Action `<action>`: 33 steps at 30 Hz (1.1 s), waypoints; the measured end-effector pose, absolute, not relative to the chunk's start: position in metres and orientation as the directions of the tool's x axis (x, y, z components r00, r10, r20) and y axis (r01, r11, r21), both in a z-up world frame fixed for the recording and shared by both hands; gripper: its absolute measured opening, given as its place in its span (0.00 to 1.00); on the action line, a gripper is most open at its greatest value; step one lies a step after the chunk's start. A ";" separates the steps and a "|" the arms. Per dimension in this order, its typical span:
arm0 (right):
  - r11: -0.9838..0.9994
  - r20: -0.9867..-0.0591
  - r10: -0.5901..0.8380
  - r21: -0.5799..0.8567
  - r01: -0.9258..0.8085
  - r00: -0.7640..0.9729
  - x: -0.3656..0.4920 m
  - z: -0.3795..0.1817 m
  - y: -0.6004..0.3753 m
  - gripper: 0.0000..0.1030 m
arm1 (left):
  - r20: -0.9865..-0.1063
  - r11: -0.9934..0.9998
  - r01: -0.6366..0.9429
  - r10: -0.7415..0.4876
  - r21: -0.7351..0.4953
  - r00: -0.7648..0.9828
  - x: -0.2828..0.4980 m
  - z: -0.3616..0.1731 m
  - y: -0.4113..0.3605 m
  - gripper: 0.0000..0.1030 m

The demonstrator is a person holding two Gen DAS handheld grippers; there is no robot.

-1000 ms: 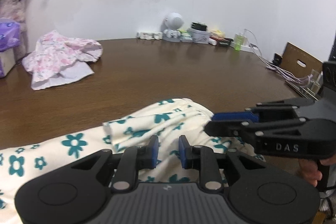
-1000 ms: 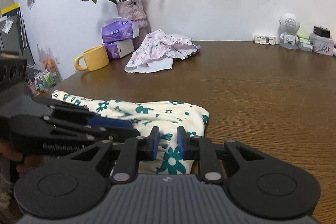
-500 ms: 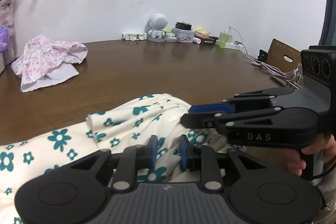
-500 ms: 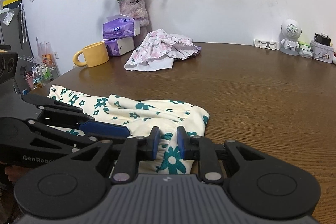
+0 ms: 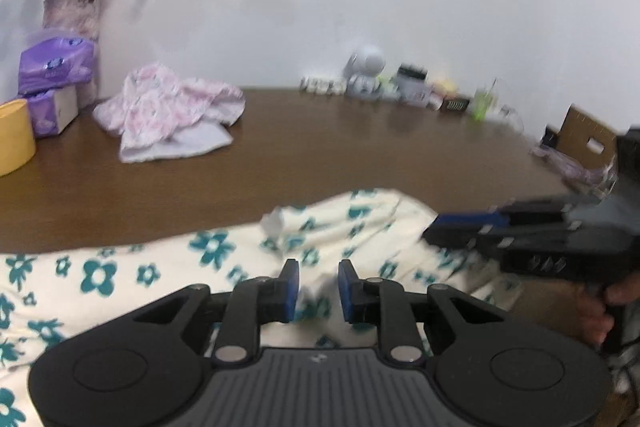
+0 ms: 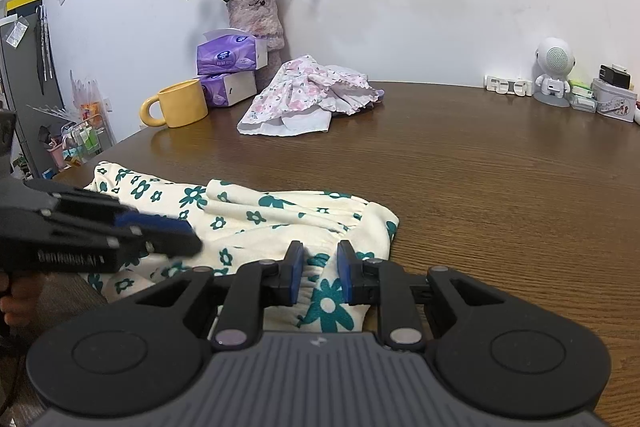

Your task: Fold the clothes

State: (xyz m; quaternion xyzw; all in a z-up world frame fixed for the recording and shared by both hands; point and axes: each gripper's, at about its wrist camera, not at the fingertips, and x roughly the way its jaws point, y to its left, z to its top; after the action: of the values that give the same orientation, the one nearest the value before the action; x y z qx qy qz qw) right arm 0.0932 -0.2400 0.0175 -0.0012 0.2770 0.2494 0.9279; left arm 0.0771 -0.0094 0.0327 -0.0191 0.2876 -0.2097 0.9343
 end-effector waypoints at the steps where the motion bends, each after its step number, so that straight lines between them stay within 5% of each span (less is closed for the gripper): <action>1: 0.876 -0.515 0.462 0.135 -0.463 0.723 0.093 0.018 -0.240 0.19 | -0.519 0.899 0.406 -0.428 -0.162 0.740 0.076 0.035 -0.014 0.18; 6: 0.875 -0.514 0.463 0.138 -0.463 0.722 0.093 0.018 -0.240 0.19 | -0.550 0.863 0.490 -0.472 -0.125 0.689 0.075 0.030 -0.044 0.19; 21: 0.875 -0.514 0.464 0.140 -0.463 0.722 0.094 0.018 -0.240 0.19 | -0.564 0.906 0.396 -0.406 -0.148 0.719 0.072 0.025 -0.010 0.15; 24: 0.876 -0.514 0.461 0.136 -0.462 0.723 0.093 0.018 -0.240 0.19 | -0.524 0.877 0.450 -0.467 -0.170 0.712 0.063 0.036 -0.014 0.24; 27: 0.877 -0.514 0.461 0.138 -0.461 0.723 0.093 0.018 -0.239 0.19 | -0.515 0.826 0.549 -0.527 -0.124 0.676 0.053 0.042 -0.034 0.50; 30: 0.876 -0.513 0.464 0.145 -0.460 0.722 0.094 0.018 -0.240 0.19 | -0.541 0.821 0.569 -0.504 -0.058 0.673 0.052 0.037 -0.051 0.49; 33: 0.876 -0.513 0.464 0.144 -0.460 0.722 0.094 0.018 -0.240 0.19 | -0.579 0.829 0.558 -0.473 -0.038 0.664 0.058 0.028 -0.055 0.25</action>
State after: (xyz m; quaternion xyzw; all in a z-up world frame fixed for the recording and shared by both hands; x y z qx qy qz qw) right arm 0.0938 -0.2403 0.0183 0.0032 0.2775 0.2488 0.9279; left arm 0.0580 -0.0548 0.0278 0.0714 0.2961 -0.2836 0.9093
